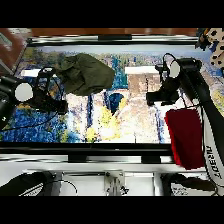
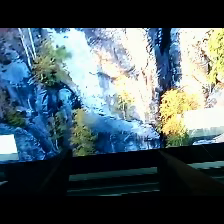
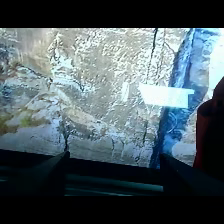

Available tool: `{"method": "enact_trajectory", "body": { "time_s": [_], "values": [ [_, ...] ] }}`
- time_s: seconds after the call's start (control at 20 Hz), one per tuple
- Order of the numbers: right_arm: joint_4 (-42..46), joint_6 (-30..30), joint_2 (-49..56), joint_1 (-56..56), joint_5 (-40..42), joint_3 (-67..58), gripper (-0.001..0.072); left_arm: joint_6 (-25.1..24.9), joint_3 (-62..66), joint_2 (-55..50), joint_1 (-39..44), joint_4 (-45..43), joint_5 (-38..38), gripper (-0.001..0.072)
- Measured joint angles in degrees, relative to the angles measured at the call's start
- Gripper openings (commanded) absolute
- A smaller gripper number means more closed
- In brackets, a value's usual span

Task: Fold the shirts.

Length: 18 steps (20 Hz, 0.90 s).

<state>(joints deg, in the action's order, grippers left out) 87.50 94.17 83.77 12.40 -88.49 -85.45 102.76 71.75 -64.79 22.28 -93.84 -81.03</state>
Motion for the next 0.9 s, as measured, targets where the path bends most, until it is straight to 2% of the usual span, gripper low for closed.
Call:
{"method": "enact_trajectory", "body": {
  "time_s": [0.9],
  "values": [
    [-0.09, 0.13, 0.0, 0.02, 1.7, 0.0, 0.0696, 0.26, -0.04, 0.0, 0.0, 0.09, 0.59, 0.0598]
  ]
}}
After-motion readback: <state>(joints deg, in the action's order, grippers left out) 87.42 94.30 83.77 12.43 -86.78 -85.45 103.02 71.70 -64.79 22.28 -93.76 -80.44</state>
